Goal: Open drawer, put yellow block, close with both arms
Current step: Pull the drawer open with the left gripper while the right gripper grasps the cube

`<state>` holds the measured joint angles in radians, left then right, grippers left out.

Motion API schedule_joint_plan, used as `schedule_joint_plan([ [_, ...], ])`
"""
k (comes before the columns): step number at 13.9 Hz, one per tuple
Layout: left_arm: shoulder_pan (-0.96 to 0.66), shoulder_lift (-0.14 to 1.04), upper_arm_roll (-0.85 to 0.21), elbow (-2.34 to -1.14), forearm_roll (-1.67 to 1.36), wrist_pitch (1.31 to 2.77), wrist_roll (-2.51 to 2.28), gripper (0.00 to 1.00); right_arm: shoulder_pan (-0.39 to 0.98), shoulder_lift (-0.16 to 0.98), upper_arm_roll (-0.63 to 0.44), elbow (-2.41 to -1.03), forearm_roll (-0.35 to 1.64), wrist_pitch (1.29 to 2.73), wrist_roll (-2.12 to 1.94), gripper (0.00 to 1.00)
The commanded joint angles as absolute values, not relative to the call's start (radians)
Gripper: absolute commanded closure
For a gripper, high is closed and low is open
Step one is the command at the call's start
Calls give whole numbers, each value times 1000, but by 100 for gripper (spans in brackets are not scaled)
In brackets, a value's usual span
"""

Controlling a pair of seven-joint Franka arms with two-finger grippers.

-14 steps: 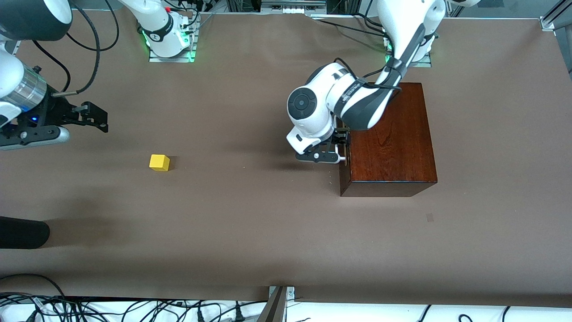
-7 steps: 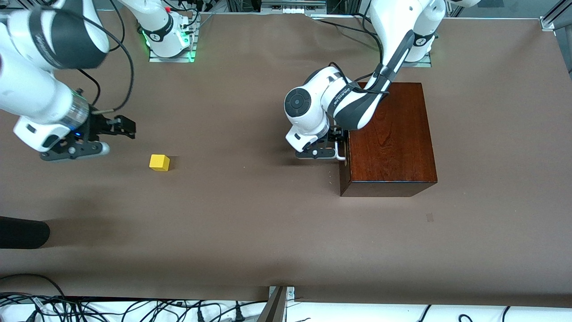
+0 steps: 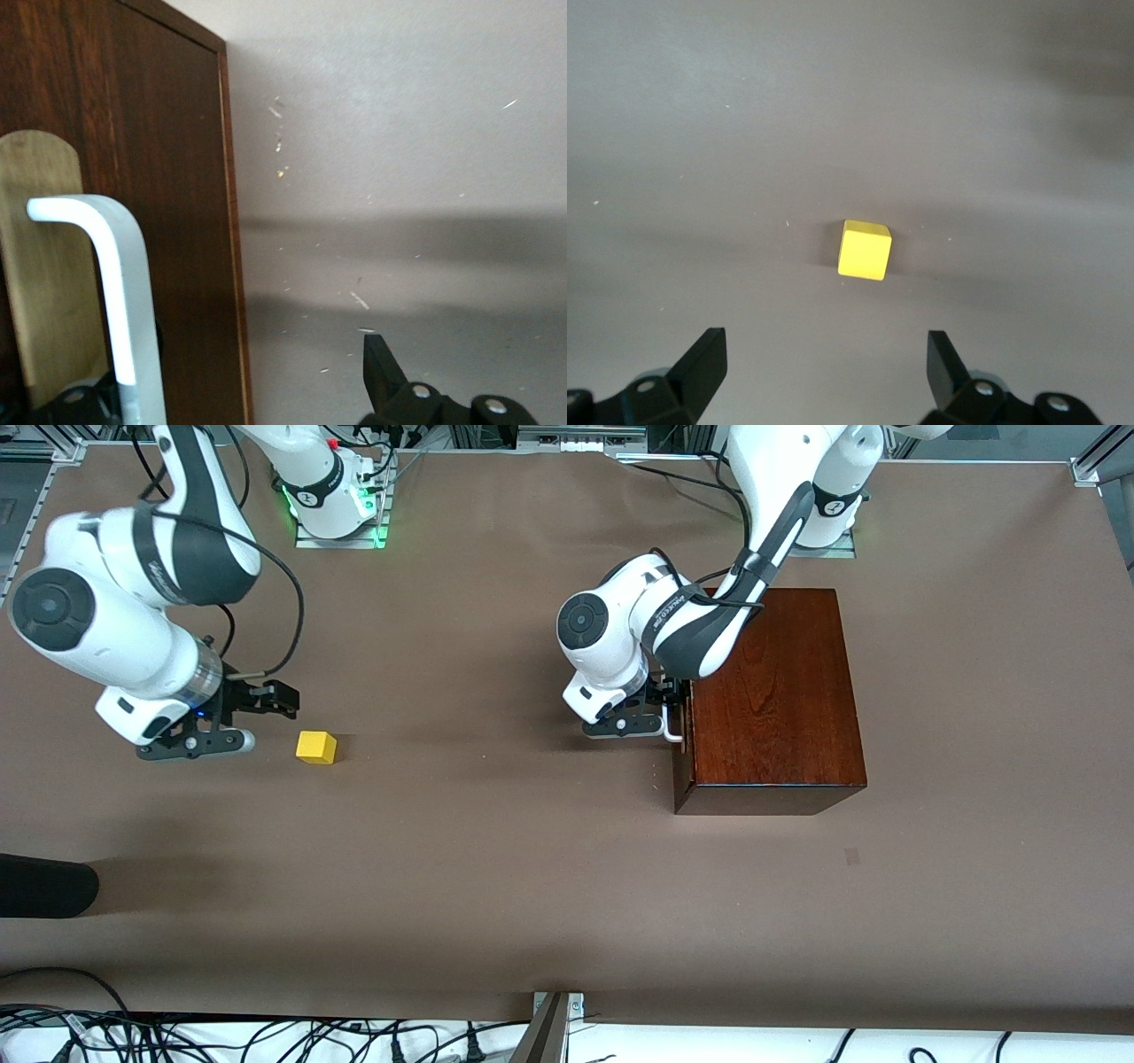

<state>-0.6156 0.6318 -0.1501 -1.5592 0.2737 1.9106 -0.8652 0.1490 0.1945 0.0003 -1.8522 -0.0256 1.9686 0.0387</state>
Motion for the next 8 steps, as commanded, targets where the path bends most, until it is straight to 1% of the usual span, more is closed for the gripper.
schedule_joint_plan([
  [1,-635,656,-152,-1546,258,1985,-891,0,144,181,-6,-1951,-11,2067,54,0],
  [3,-638,673,-152,-1513,255,1997,-893,0,140,193,-9,-2014,-11,2158,55,0],
  [6,-644,684,-152,-1506,204,2060,-893,0,138,210,-17,-2094,-11,2273,83,0],
  [8,-646,692,-152,-1505,193,2112,-890,0,137,242,-18,-2111,-9,2327,93,0],
])
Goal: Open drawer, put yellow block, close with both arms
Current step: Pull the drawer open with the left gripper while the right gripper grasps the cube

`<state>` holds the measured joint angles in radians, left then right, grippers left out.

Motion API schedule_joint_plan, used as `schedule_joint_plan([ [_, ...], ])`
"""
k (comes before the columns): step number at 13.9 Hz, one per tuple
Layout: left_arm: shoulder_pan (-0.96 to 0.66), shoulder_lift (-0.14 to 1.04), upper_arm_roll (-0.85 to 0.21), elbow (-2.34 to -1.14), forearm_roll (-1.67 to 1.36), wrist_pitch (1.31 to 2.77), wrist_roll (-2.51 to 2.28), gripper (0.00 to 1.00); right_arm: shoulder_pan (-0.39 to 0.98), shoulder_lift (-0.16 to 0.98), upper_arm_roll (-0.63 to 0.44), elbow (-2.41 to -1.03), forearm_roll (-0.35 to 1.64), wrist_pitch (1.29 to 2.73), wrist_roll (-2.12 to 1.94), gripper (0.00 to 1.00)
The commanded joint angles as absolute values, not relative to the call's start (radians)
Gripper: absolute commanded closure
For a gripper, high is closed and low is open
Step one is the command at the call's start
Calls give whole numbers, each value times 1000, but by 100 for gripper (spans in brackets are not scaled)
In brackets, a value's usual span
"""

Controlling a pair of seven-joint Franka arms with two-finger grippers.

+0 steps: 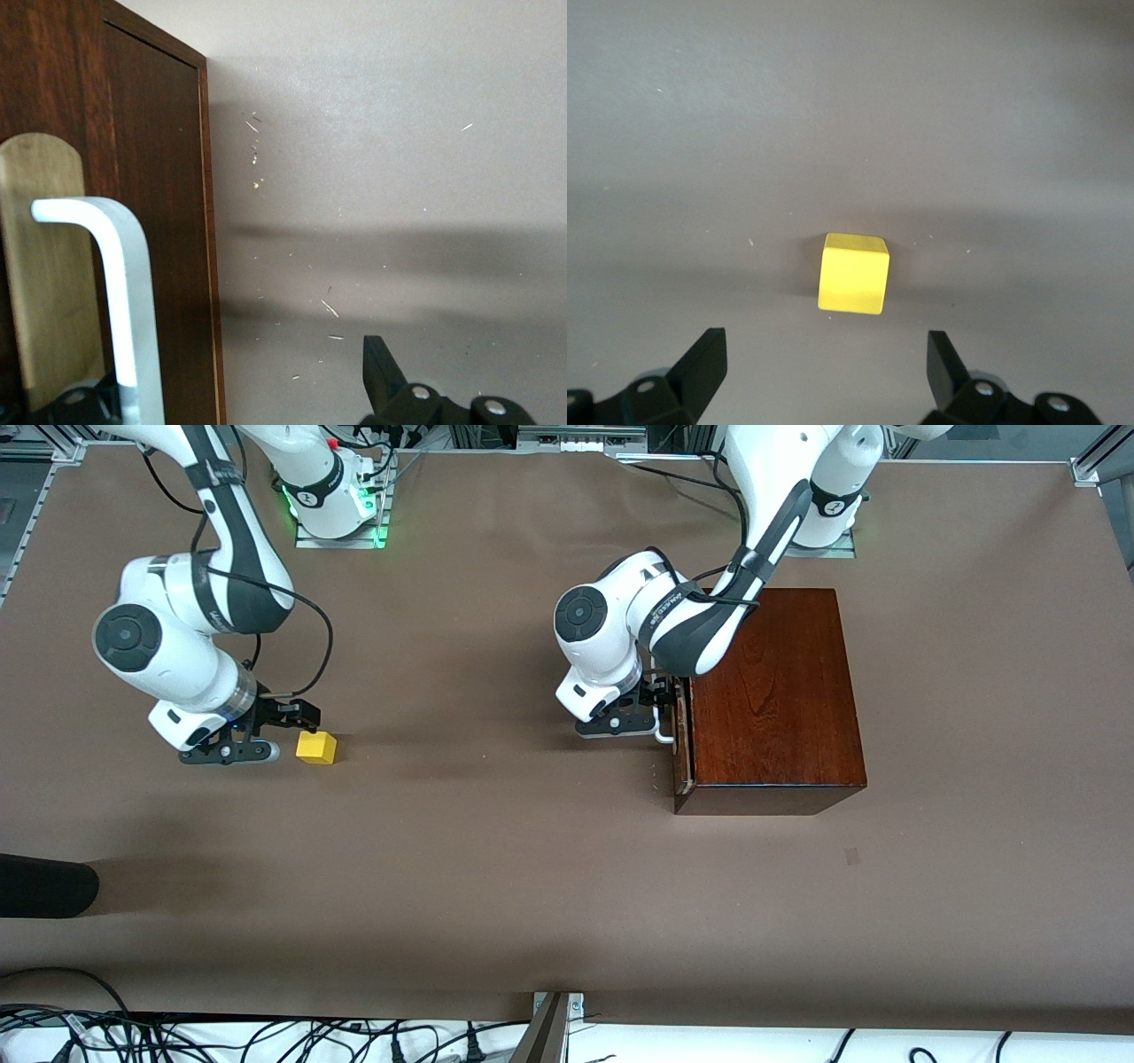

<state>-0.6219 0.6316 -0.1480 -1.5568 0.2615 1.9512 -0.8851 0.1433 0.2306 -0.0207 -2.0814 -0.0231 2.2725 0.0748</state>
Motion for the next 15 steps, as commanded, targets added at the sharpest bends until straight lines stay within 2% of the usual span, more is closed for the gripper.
schedule_joint_plan([
  [1,-650,693,-153,-1505,190,2124,-882,0,129,258,-21,-2109,-9,2339,95,0],
  [5,-699,736,-150,-1399,201,2111,-881,0,115,339,-25,-2109,-9,2433,98,0],
  [13,-713,742,-144,-1391,212,2109,-880,0,117,402,-23,-2117,20,2500,98,0],
  [15,-730,742,-143,-1396,213,2054,-882,0,117,403,-23,-2137,20,2517,98,0],
])
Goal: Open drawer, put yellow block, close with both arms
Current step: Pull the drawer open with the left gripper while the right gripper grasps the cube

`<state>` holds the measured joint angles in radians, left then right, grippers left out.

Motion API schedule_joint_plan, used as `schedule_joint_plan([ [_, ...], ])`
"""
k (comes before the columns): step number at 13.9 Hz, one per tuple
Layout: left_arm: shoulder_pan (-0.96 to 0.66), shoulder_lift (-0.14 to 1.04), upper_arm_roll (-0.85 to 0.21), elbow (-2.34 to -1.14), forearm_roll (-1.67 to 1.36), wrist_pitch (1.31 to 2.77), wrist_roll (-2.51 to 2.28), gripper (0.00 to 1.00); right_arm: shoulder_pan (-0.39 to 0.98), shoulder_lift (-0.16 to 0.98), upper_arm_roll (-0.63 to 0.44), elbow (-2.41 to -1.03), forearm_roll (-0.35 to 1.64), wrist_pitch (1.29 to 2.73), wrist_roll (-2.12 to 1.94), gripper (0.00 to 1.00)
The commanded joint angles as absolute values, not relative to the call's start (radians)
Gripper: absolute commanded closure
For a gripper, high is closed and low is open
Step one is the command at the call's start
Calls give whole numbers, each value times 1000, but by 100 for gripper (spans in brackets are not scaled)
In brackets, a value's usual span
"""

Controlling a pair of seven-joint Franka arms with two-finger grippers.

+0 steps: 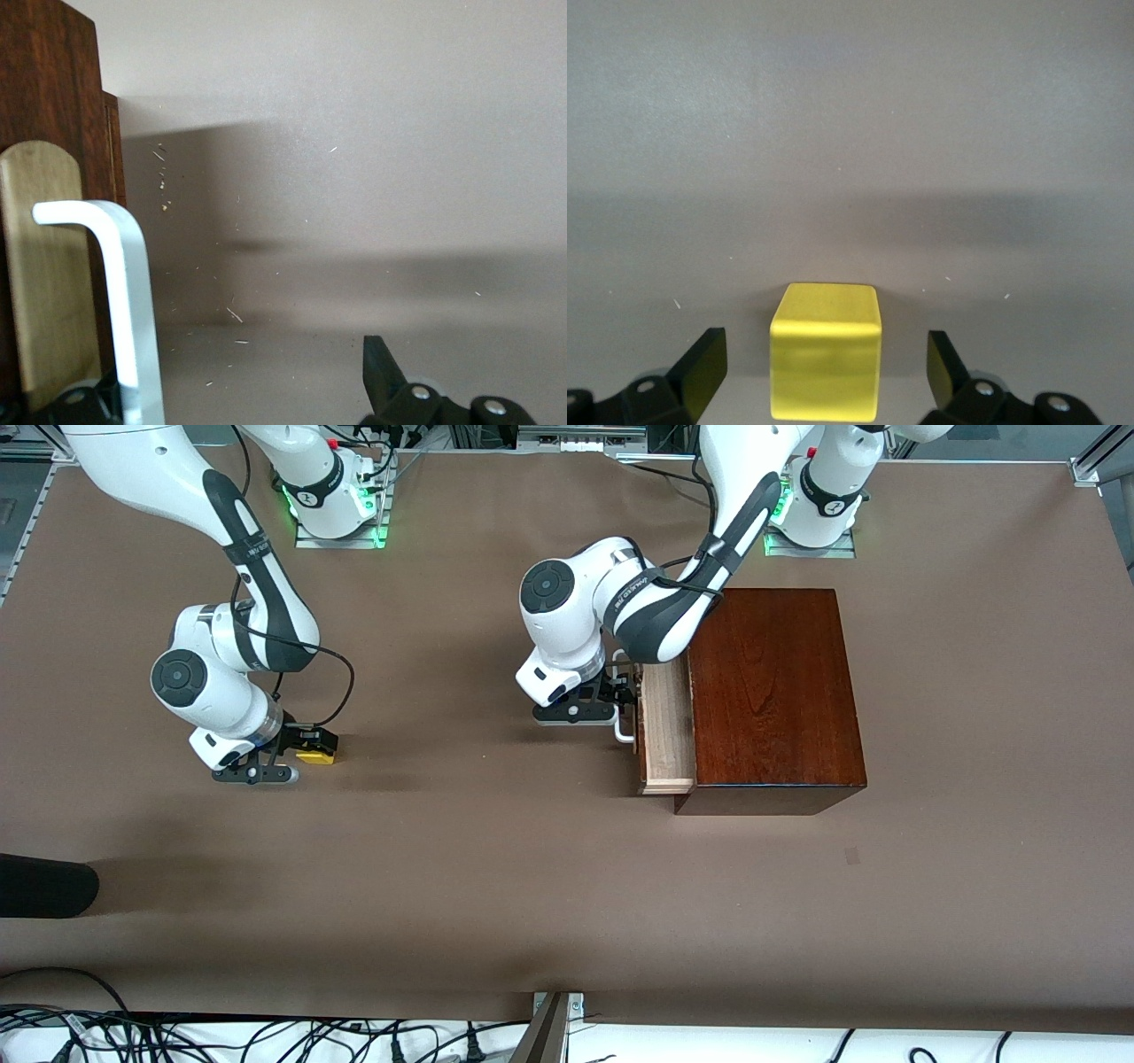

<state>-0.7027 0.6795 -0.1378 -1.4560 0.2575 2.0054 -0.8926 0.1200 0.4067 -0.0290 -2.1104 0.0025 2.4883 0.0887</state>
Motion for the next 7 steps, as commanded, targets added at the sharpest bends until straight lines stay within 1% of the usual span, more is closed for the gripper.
schedule_joint_plan([
  [1,-736,741,-143,-1394,225,2027,-882,0,117,403,-23,-2138,20,2519,98,0],
  [4,-749,736,-140,-1393,229,1979,-882,0,117,414,-23,-2138,20,2522,98,2],
  [7,-750,733,-140,-1388,229,1931,-881,0,118,420,-23,-2146,20,2533,98,10],
])
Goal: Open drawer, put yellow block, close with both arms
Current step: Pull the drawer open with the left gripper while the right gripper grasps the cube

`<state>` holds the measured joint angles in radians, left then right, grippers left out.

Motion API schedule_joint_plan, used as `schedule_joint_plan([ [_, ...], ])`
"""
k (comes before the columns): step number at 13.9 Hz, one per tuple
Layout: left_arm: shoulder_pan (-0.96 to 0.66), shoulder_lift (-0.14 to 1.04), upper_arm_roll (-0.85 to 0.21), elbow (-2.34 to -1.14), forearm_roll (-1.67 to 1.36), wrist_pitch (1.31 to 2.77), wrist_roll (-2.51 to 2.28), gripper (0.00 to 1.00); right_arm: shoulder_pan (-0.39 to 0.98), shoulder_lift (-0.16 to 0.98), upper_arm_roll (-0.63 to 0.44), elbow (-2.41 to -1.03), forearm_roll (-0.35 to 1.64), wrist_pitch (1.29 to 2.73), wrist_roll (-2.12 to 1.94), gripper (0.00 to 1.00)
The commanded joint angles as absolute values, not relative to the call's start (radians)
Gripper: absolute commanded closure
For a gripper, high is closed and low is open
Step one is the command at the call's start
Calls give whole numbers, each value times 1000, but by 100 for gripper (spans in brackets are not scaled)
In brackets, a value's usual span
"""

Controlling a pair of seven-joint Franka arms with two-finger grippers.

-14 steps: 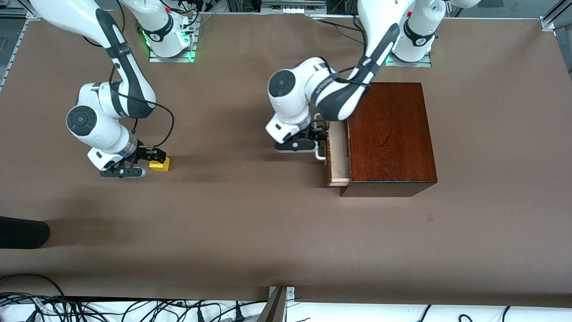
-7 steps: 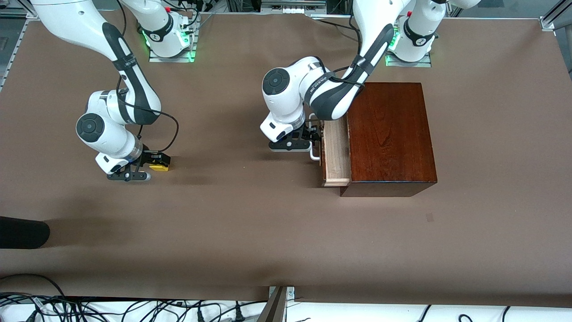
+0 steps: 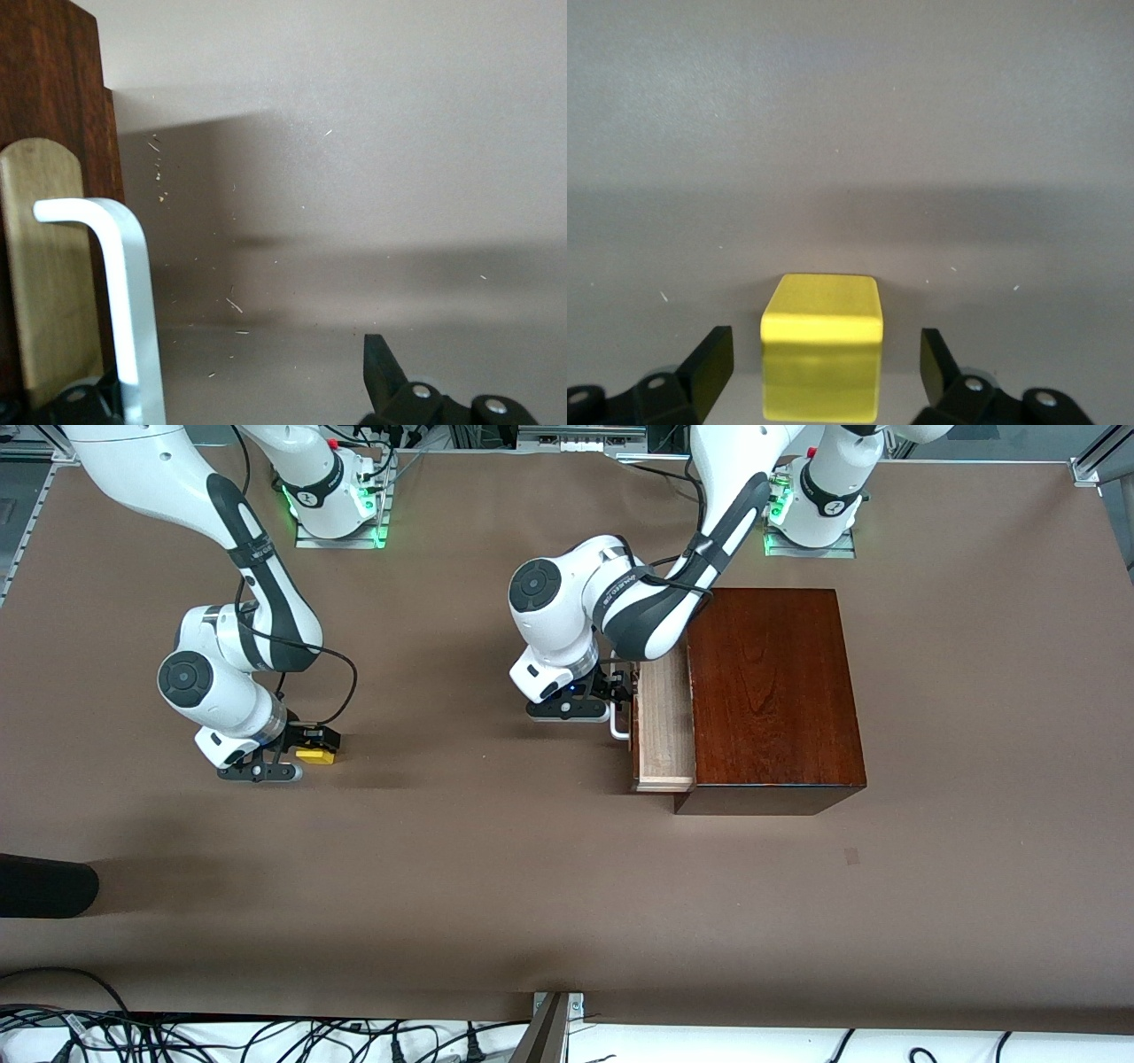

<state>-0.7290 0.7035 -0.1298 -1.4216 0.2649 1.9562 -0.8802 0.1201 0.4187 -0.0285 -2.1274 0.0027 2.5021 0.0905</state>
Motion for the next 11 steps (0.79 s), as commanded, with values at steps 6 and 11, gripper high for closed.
schedule_joint_plan([
  [6,-747,721,-140,-1322,225,1769,-879,0,118,431,-23,-2149,20,2533,97,65],
  [11,-736,674,-149,-1217,206,1614,-876,0,126,364,-9,-2123,17,2461,87,100],
])
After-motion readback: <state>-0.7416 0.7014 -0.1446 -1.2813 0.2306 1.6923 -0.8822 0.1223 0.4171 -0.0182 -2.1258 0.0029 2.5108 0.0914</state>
